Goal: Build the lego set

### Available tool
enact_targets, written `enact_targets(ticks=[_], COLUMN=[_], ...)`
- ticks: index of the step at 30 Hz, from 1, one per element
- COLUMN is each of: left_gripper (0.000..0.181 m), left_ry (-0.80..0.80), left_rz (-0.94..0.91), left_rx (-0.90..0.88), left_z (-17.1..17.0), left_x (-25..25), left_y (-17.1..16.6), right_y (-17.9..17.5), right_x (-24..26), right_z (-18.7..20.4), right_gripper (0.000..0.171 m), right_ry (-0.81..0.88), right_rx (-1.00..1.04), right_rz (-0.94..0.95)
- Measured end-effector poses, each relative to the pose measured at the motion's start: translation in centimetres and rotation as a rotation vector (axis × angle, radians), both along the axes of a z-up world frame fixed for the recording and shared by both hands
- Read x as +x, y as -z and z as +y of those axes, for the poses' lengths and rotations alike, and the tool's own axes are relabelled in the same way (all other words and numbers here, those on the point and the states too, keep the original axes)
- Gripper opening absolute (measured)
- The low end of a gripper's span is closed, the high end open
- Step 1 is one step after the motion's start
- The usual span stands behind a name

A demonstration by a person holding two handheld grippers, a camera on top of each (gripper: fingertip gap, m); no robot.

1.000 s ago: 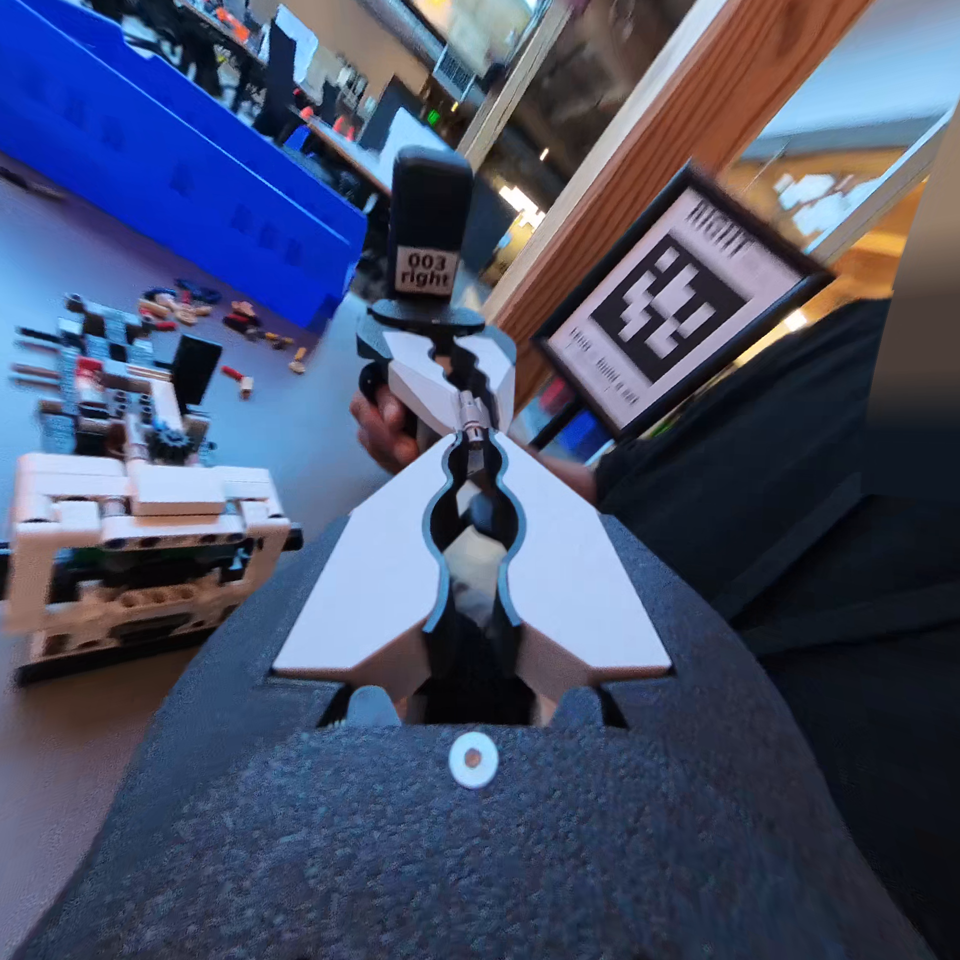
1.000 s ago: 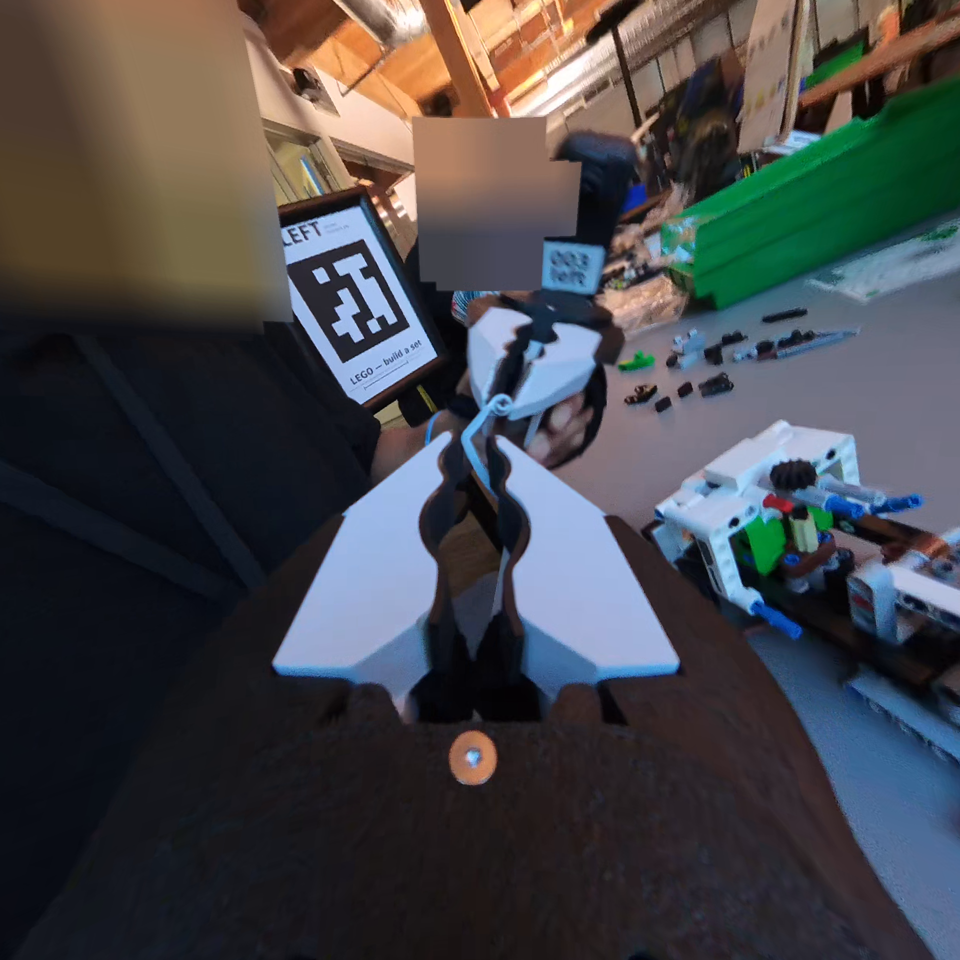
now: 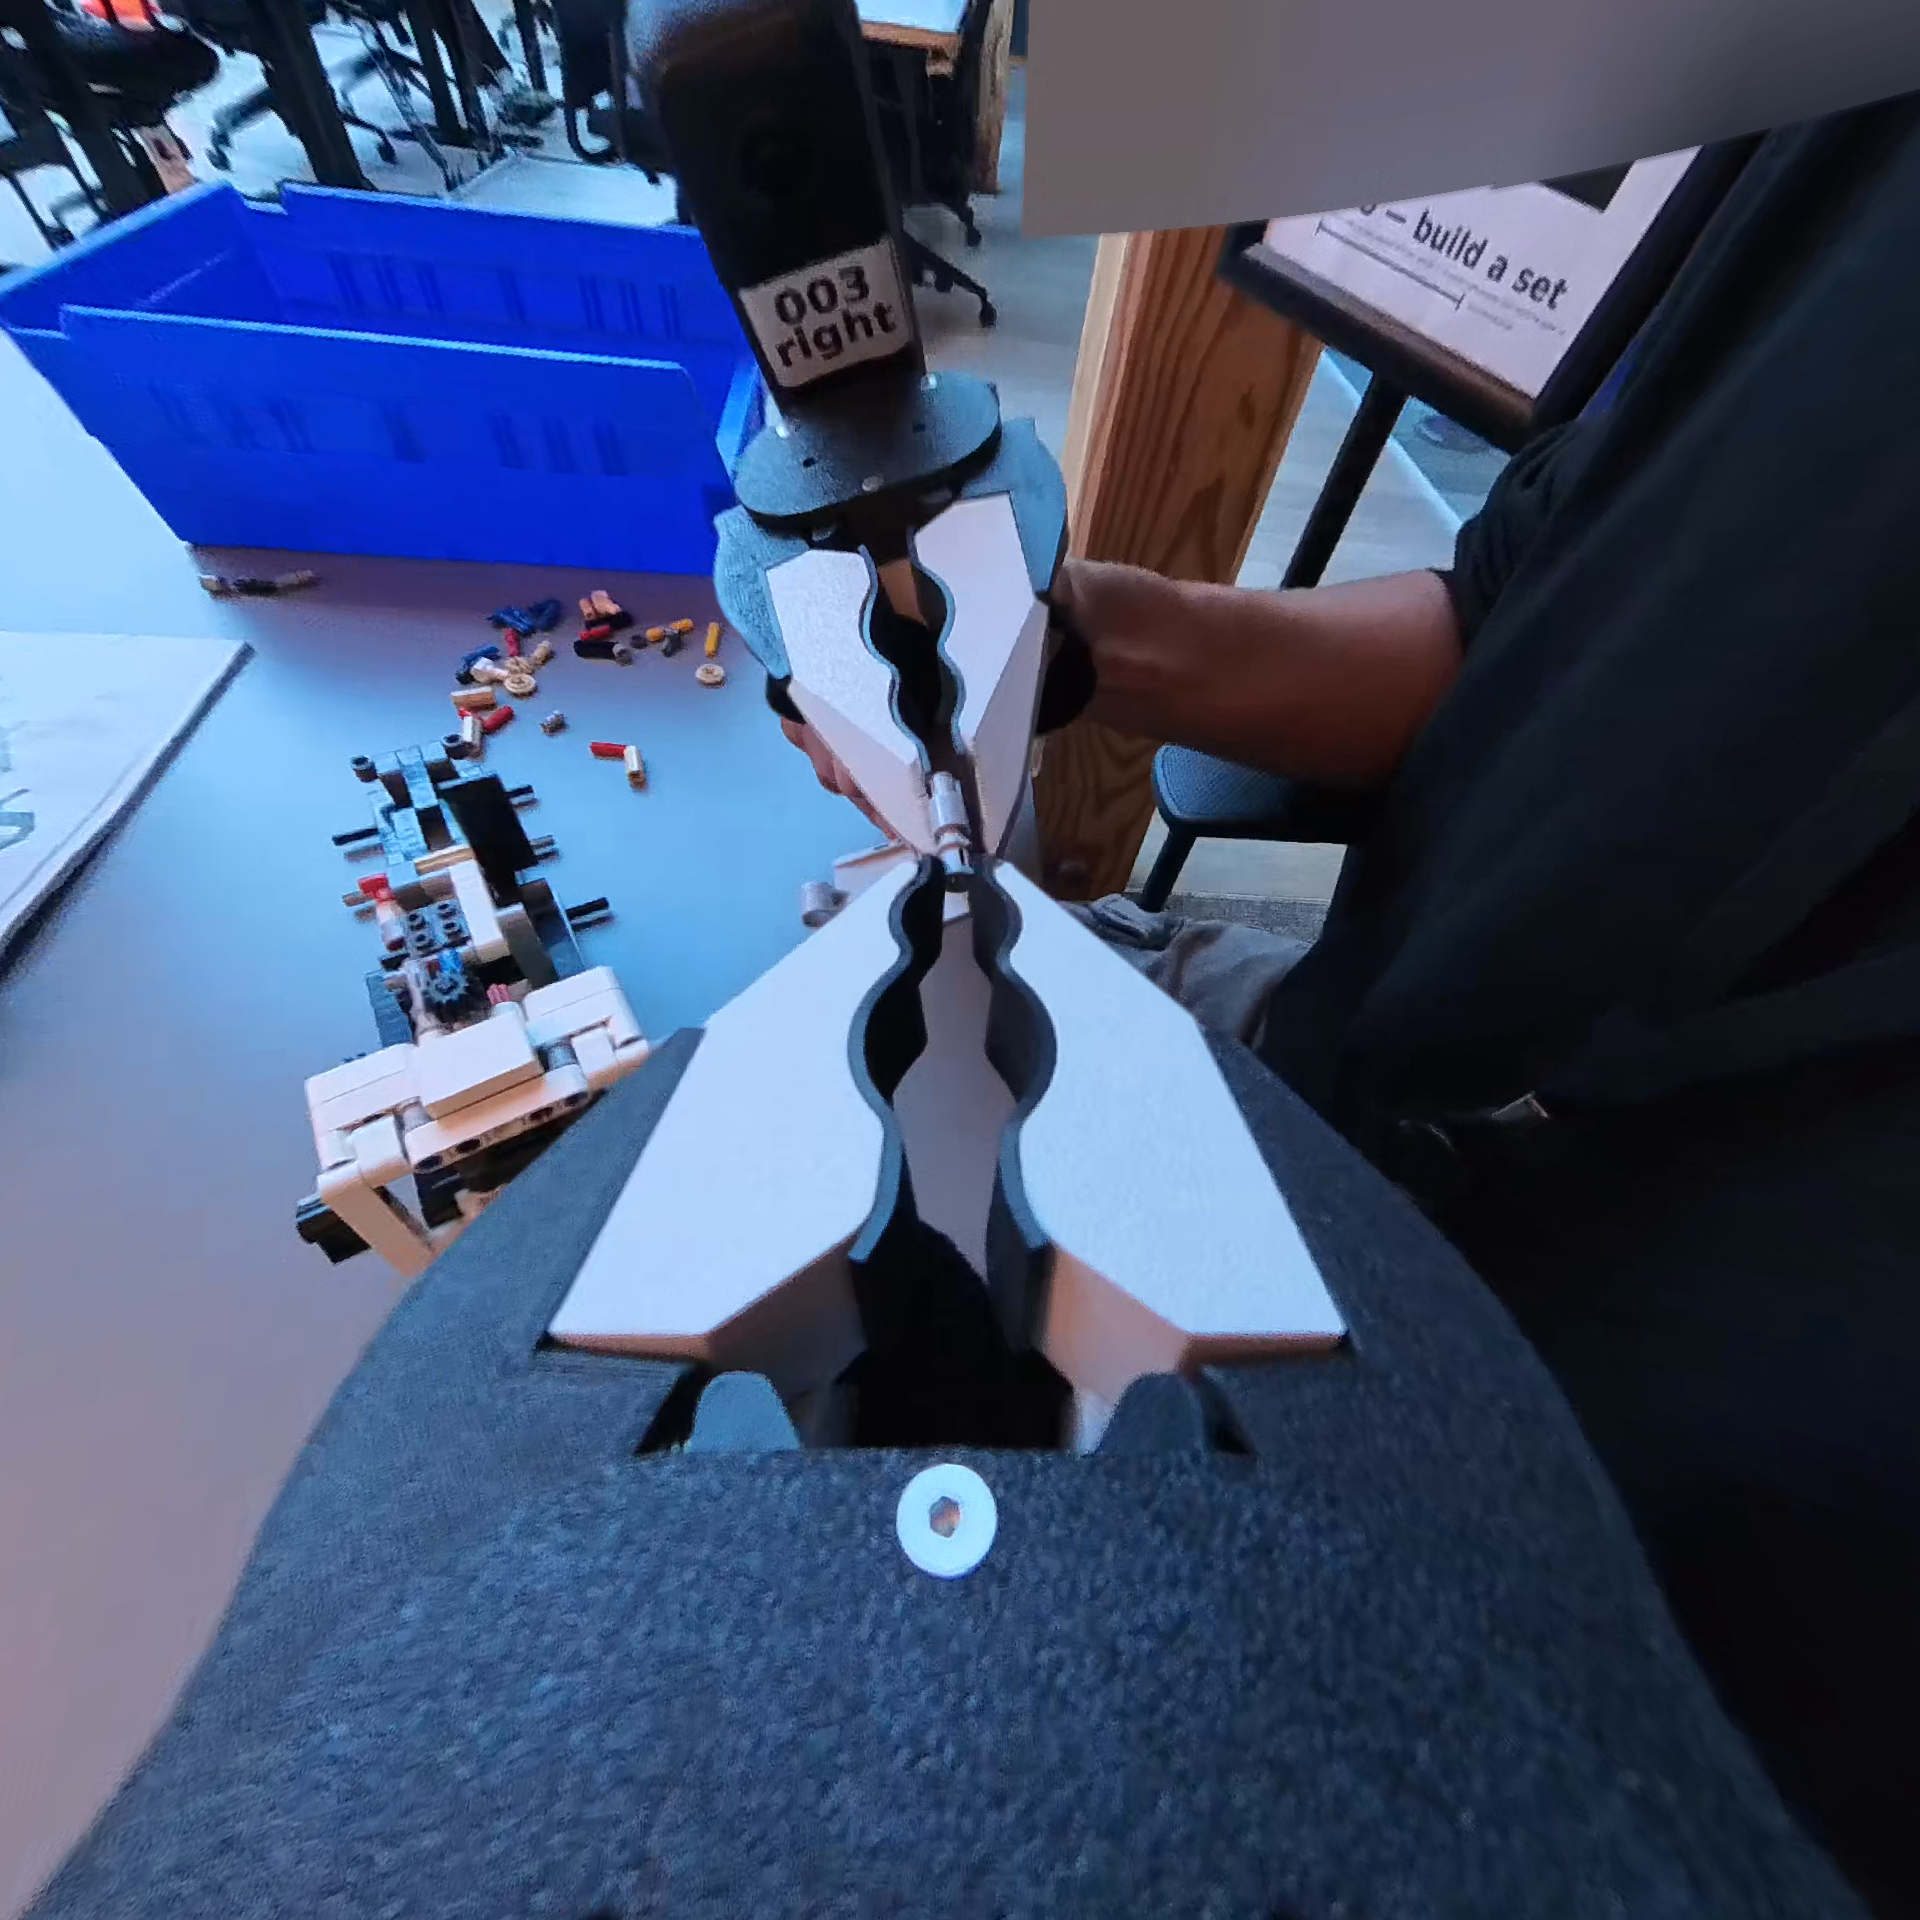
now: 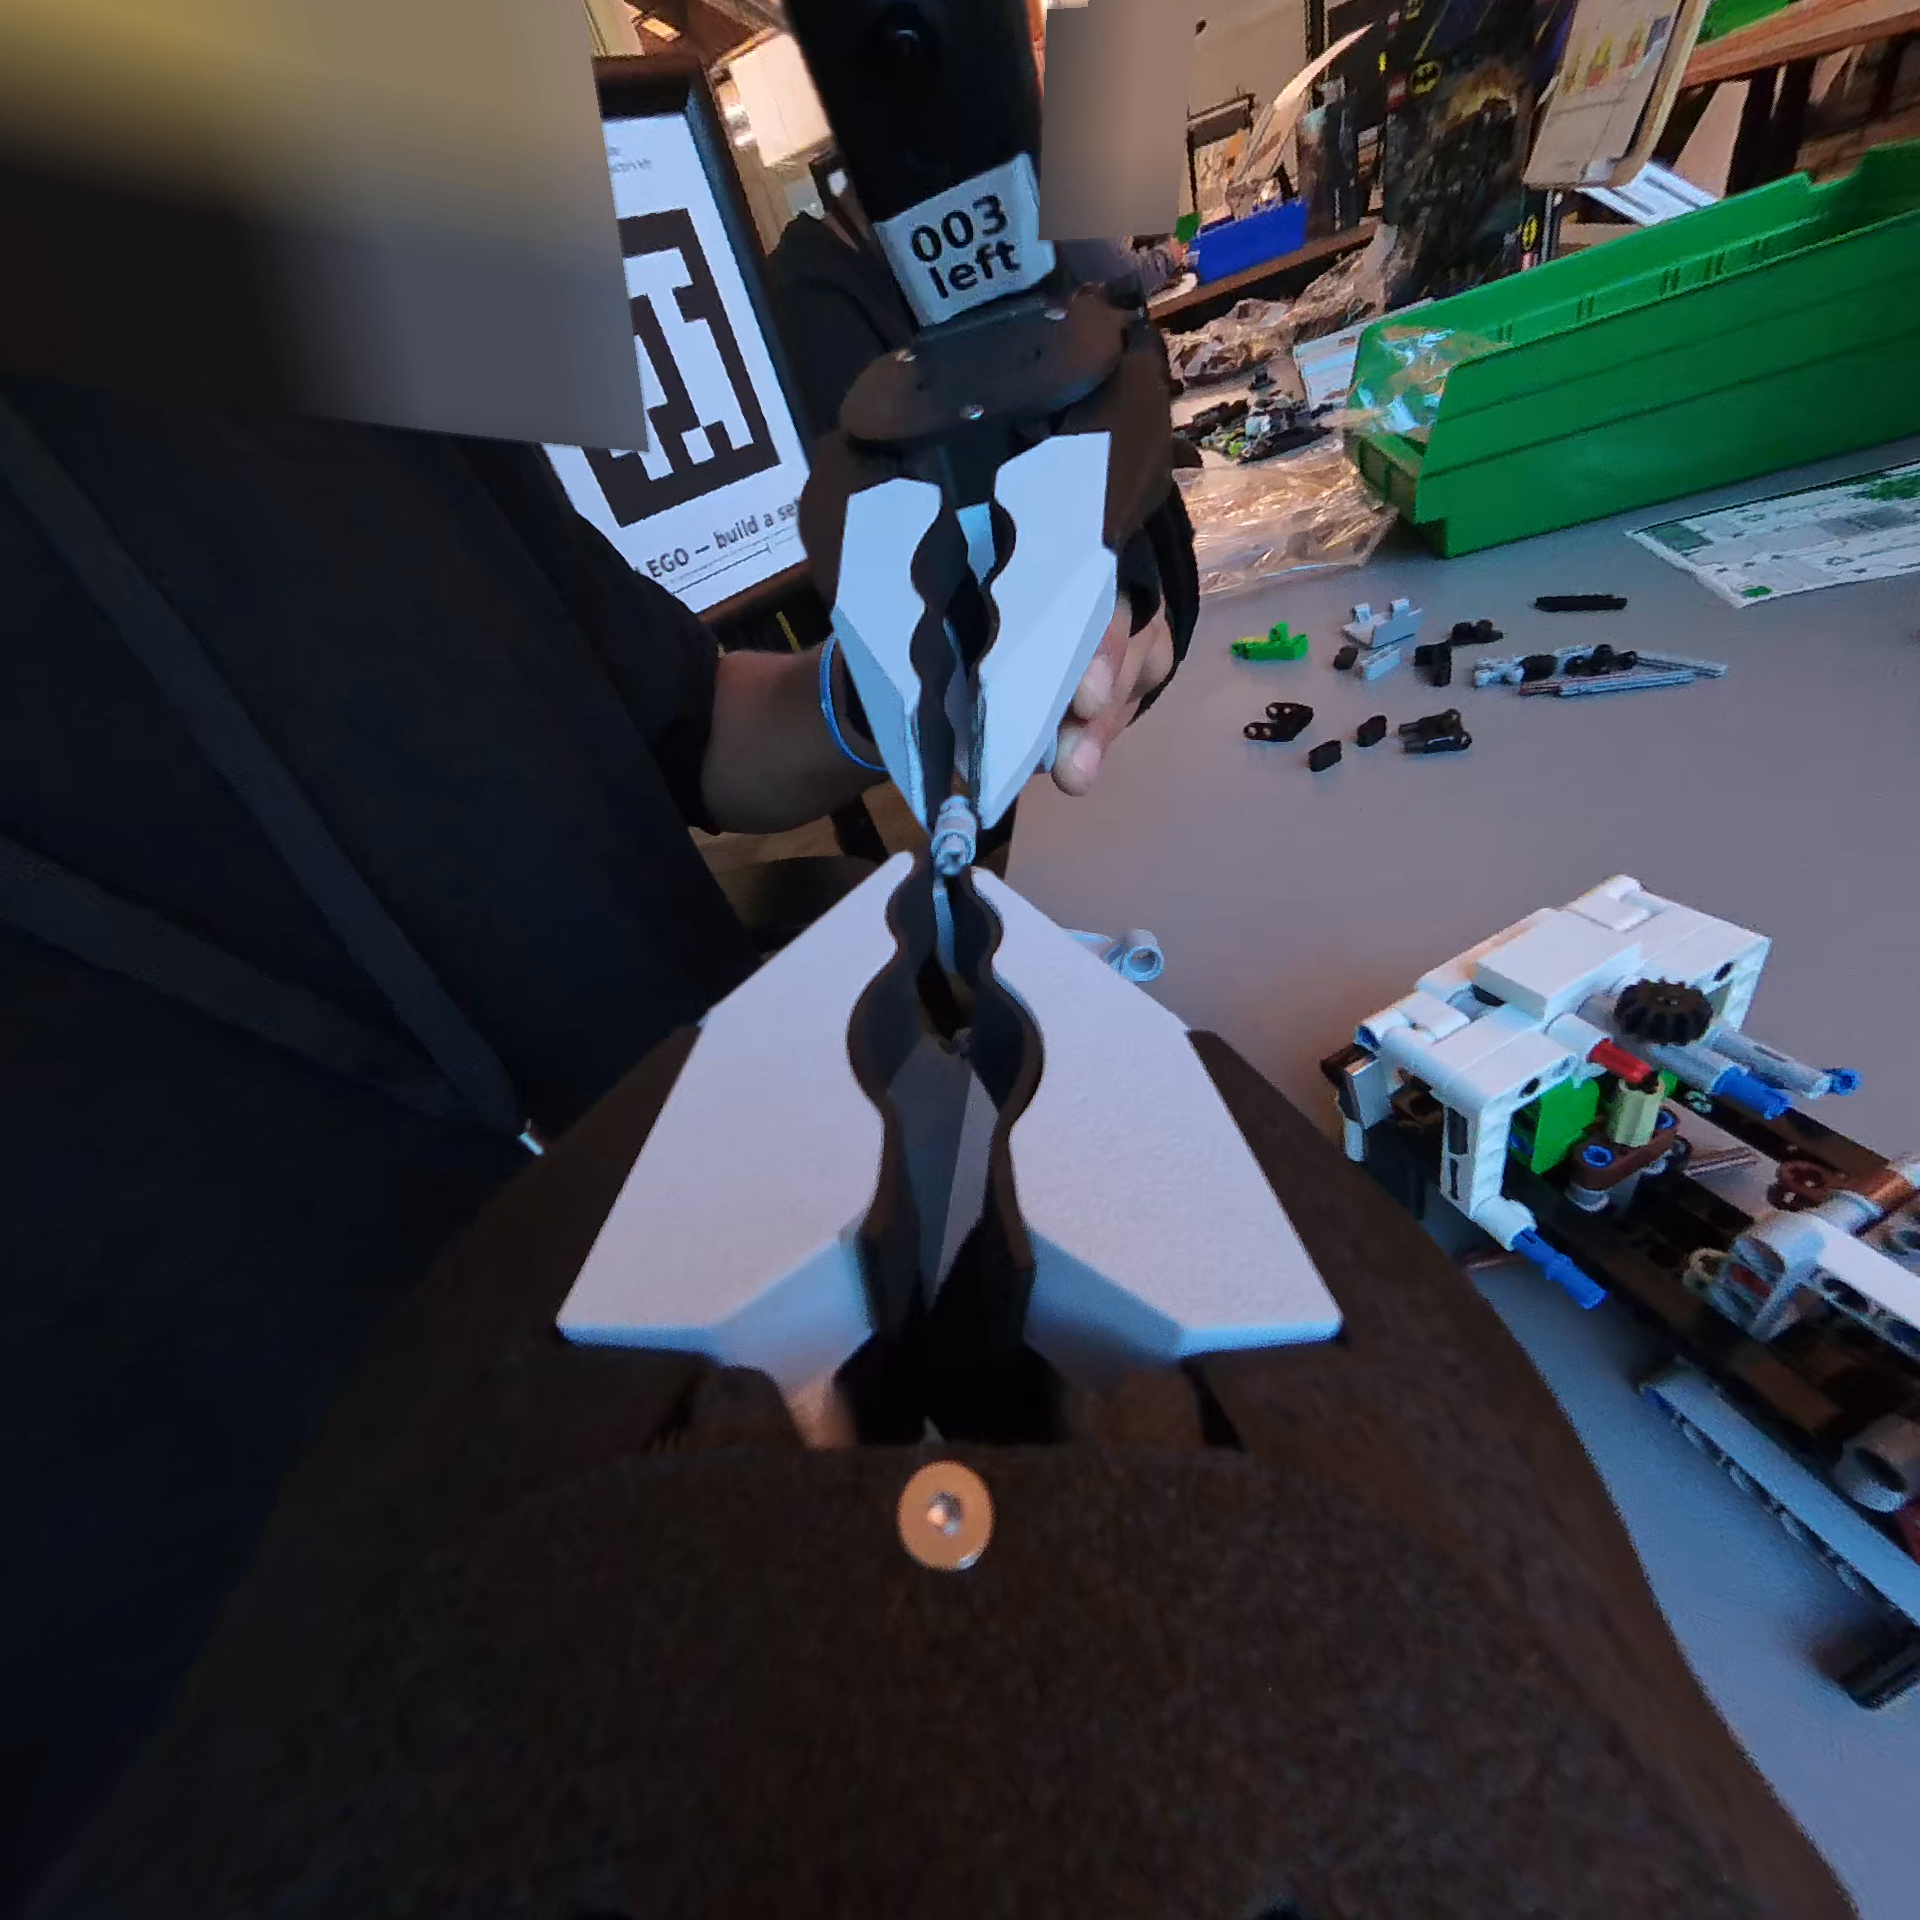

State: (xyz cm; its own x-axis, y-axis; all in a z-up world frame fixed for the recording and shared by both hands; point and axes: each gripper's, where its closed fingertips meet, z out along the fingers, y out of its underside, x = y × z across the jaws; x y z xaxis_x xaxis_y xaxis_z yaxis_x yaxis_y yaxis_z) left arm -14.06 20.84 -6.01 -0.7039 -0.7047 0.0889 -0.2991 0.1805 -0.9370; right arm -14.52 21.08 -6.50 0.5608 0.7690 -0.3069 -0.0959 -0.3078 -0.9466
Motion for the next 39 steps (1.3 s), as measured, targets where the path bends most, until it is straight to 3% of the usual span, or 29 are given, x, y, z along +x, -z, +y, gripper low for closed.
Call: enact_targets(ticks=[24,25,27,28,31,34,36,39], left_gripper=[0.004,0.000,0.000,0.000,0.000,0.000,0.017,0.025], left_ry=[0.031,0.011,-0.080,-0.109,-0.072,-0.024,-0.030,-0.033], left_rz=[-0.003,-0.005,-0.026,-0.033,-0.034,-0.036,-0.050,-0.042], left_rx=[-0.040,-0.026,-0.096,-0.116,0.019,-0.119,-0.204,-0.276], left_z=[0.1,1.0,5.2,6.2,3.8,1.8,1.1,0.7], left_x=[-0.5,-0.6,-1.4,-1.6,-0.3,0.9,1.8,3.2], left_y=[1.5,1.4,0.1,-0.4,0.3,-0.6,-0.9,-1.0], right_y=[0.9,0.2,-2.7,-2.0,0.9,-0.4,-0.3,-0.1], right_x=[0.2,0.7,7.1,8.6,5.3,5.6,5.8,4.6], right_z=[-0.2,-0.5,-2.1,-2.3,0.0,0.0,-0.2,-0.2], right_gripper=[0.001,0.001,0.000,0.000,0.001,0.001,0.001,0.001], right_ry=[-0.009,-0.012,0.140,0.203,0.168,0.173,0.180,0.152], right_rx=[-0.006,0.010,0.091,0.065,-0.057,-0.013,-0.016,-0.007], right_rz=[-0.054,-0.013,0.157,0.094,-0.113,-0.028,-0.030,-0.041])
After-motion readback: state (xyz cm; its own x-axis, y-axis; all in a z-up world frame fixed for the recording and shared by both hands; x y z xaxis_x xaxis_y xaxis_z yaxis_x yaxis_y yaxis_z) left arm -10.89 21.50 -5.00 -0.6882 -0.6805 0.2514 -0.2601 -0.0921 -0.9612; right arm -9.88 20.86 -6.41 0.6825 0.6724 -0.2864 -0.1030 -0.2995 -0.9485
